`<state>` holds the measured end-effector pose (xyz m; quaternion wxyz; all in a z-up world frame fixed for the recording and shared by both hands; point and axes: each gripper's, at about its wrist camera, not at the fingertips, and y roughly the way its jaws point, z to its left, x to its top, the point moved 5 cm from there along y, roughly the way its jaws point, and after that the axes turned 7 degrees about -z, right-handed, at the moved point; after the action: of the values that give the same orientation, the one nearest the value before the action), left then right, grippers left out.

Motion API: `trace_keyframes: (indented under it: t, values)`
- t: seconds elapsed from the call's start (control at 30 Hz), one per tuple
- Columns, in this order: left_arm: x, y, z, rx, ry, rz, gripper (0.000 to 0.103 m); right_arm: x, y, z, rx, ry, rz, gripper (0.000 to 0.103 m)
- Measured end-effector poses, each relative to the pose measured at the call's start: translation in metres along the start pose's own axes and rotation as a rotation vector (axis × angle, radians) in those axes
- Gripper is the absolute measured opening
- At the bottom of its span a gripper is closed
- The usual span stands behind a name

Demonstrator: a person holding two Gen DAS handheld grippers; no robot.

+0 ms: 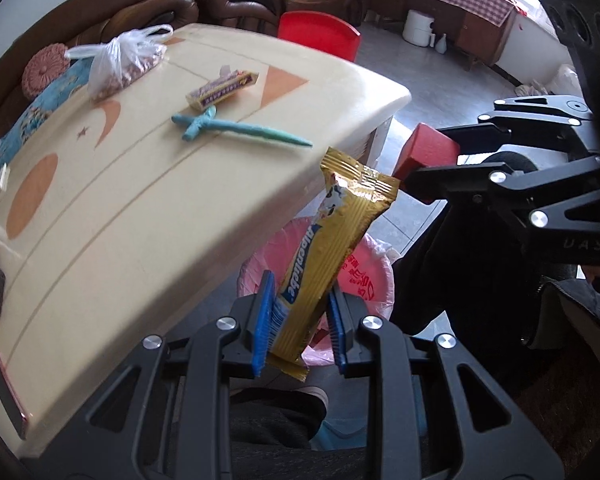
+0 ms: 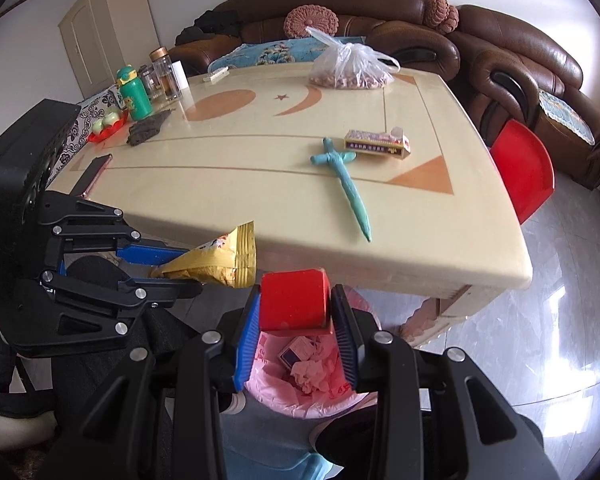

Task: Collect trash
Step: 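Carry the gold wrapper in the left tool and red cube in the right tool over the wastebasket, then open both grippers to drop the wrapper and red cube into the wastebasket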

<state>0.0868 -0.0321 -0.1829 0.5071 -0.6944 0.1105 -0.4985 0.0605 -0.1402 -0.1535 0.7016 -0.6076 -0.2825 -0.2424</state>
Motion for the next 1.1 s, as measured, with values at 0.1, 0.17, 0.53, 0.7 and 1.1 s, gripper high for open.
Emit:
trace_keyframes:
  t: [0.1, 0.17, 0.53, 0.7, 1.1]
  values:
    - [-0.008, 0.008, -0.001, -0.004, -0.029, 0.01, 0.026, -0.007, 0.01, 0.0, 0.002, 0.008, 0.02, 0.034]
    - [-0.014, 0.017, -0.001, -0.008, -0.047, 0.022, 0.026, -0.012, 0.016, -0.001, 0.002, 0.013, 0.035, 0.034]
    - [-0.043, 0.066, 0.004, -0.006, -0.121, 0.096, 0.026, -0.045, 0.061, -0.013, 0.0, 0.052, 0.144, 0.034]
    - [-0.051, 0.087, 0.002, -0.017, -0.137, 0.122, 0.026, -0.062, 0.086, -0.018, 0.009, 0.054, 0.21, 0.034]
    - [-0.075, 0.142, 0.015, -0.019, -0.275, 0.21, 0.026, -0.106, 0.151, -0.033, 0.023, 0.097, 0.356, 0.034]
